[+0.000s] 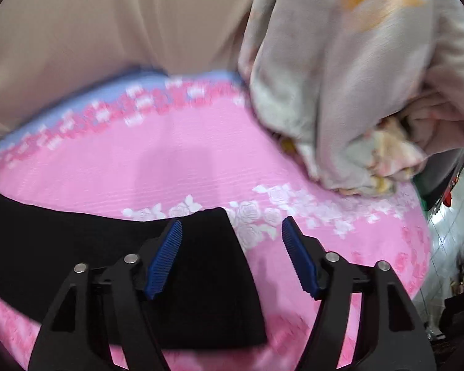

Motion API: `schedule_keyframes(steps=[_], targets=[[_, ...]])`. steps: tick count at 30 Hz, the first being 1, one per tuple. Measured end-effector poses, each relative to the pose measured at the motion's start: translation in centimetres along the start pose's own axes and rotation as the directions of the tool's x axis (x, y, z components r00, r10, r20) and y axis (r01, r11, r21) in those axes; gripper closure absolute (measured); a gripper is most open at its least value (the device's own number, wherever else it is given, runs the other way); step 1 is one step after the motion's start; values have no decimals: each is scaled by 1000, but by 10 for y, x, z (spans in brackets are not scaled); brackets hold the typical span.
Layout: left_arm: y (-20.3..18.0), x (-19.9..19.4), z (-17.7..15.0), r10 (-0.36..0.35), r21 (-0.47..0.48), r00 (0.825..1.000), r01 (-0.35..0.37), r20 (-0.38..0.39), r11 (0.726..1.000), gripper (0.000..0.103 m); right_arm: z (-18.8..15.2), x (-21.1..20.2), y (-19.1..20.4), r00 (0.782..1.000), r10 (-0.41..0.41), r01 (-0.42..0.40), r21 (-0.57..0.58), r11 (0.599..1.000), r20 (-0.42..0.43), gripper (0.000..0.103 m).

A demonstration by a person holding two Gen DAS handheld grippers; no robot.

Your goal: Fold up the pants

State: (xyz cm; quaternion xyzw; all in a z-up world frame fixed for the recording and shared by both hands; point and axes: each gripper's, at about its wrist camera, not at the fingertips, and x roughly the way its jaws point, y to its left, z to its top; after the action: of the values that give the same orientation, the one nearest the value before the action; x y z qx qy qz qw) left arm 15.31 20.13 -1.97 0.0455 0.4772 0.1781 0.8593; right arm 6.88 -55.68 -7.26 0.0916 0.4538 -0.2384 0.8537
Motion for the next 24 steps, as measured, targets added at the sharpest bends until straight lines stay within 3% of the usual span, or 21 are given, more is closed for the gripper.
schedule_keyframes(steps=[2,3,5,6,7,10,11,14,15,16,17,19,21,23,24], targets=[[-14,26,-1,89,52,995,-87,-38,995,6,6,-9,-2,993,-27,25,22,999,112,100],[-20,43,-2,159,82,986,-154,-57,985,6,7,-7,-8,991,-43,38,44,998,128,100],[-25,61,-10,204,97,977,-198,-59,975,5,2,17,-30,998,-56,51,113,992,36,100],[-20,58,-14,190,71,981,-188,-32,980,5,-2,19,-33,995,-96,94,116,989,17,98],[-13,60,-16,178,64,983,-175,-43,983,5,-8,9,-35,993,-104,97,123,988,50,96],[-4,59,-12,144,16,988,-143,-64,990,5,-26,-37,-34,979,5,-42,175,984,206,94],[-4,54,-12,143,-5,988,-143,-63,990,5,-30,-46,-27,975,44,-81,162,983,218,94],[-11,35,-6,77,-60,997,-77,3,995,6,-33,-44,11,978,138,-150,66,986,154,96],[-16,31,-4,65,-66,998,-64,20,996,6,-32,-35,17,985,124,-130,44,991,117,98],[-21,31,-1,65,-67,997,-63,30,996,6,-35,-16,18,998,44,-46,30,999,51,97],[-26,34,0,72,-57,997,-70,27,996,6,-39,-8,11,999,14,-16,55,998,41,99],[-32,38,-3,86,-47,996,-86,6,995,6,-42,-26,0,992,86,-101,175,979,91,96],[-32,31,-7,75,-48,997,-74,27,996,6,-48,-38,-5,984,99,-128,199,972,147,94],[-32,26,-12,81,-51,996,-79,45,996,6,-58,-23,-11,999,20,-29,194,980,49,93],[-33,24,-14,76,-57,996,-73,51,996,6,-60,-26,-15,998,29,-41,207,978,60,94]])
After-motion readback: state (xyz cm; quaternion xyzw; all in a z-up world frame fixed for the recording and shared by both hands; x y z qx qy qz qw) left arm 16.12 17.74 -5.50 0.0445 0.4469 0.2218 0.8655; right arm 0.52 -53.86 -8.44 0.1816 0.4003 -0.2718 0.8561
